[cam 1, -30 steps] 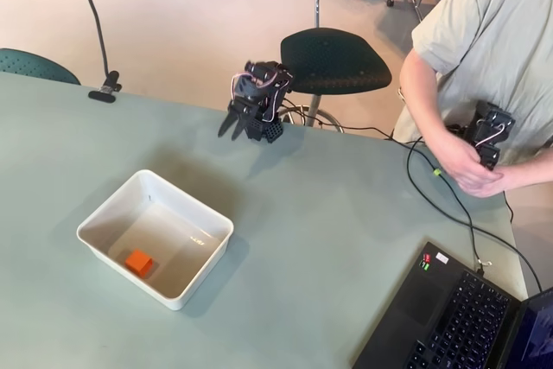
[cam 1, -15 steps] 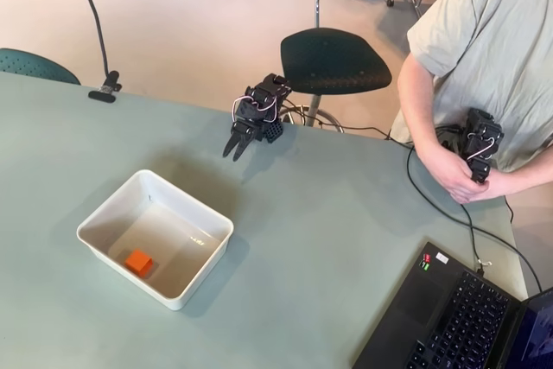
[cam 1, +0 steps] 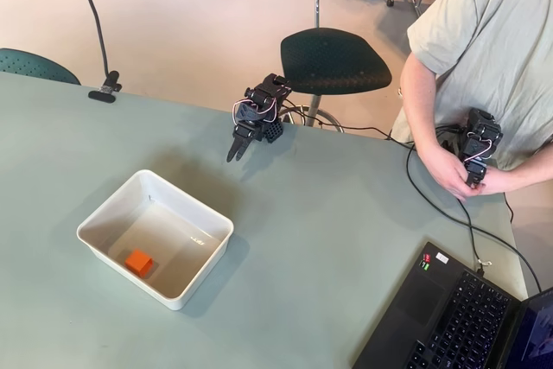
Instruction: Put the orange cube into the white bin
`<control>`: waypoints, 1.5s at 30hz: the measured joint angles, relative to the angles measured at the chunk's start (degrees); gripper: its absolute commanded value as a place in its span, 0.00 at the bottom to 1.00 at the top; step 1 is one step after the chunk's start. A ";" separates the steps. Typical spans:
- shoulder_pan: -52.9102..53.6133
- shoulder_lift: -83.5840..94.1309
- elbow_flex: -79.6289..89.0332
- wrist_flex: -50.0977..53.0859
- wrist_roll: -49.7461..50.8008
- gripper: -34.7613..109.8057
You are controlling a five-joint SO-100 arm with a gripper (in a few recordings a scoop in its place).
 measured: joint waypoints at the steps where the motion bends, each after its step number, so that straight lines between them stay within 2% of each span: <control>1: 0.00 0.00 0.00 0.00 0.00 0.52; 9: 0.00 0.00 0.18 0.00 0.00 0.31; 14: 0.00 0.00 0.53 0.00 0.00 0.23; 45: 0.00 0.00 0.62 0.00 -0.35 0.22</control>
